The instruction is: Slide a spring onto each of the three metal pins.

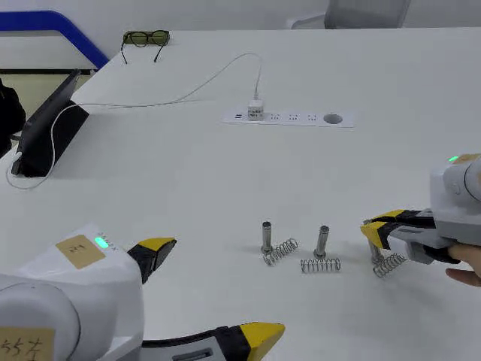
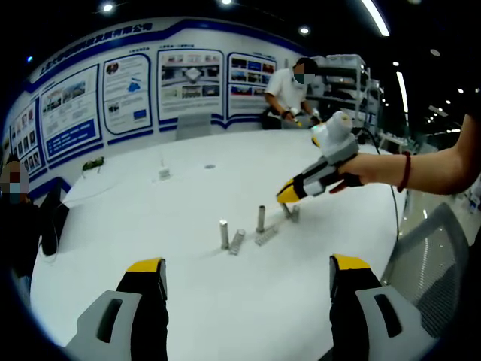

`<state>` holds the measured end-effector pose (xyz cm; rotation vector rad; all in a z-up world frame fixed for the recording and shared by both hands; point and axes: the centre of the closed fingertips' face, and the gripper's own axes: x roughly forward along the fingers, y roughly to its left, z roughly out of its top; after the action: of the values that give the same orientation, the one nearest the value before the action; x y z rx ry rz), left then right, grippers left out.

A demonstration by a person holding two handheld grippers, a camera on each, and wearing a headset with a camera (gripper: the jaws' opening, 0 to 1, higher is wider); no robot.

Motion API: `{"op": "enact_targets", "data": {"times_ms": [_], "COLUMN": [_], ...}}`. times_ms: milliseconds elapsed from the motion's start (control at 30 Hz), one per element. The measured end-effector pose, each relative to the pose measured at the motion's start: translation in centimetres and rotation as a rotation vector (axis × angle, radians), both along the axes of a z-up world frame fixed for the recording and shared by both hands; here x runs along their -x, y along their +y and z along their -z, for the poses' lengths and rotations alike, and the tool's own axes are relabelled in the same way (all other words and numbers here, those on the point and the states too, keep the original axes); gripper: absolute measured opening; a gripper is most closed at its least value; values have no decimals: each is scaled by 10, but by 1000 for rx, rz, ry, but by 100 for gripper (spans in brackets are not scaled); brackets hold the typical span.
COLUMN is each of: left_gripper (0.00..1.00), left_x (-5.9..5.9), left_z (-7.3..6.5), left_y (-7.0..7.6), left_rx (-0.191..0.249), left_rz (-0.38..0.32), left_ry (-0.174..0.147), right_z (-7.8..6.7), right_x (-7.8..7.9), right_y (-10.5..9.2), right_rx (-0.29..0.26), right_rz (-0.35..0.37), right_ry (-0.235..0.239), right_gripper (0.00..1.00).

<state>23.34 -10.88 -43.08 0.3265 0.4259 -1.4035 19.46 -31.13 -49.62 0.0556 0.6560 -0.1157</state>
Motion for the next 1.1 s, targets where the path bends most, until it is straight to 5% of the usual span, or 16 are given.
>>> {"op": "enact_targets", "data": {"times_ms": [533,1100], "left_gripper": [90,87], "left_x": [10,7], "left_z": [3,5], "left_y": [-1,2], "left_rx": [0,-11], "left_rz": [19,15], "left_ry": [10,8], "right_z": [-2,-2], "right_x": [14,17], "right_y": [3,0], "right_rx": [60,28], "right_rz": [-26,12], "right_ry": [42,50], "right_gripper": [8,9]}}
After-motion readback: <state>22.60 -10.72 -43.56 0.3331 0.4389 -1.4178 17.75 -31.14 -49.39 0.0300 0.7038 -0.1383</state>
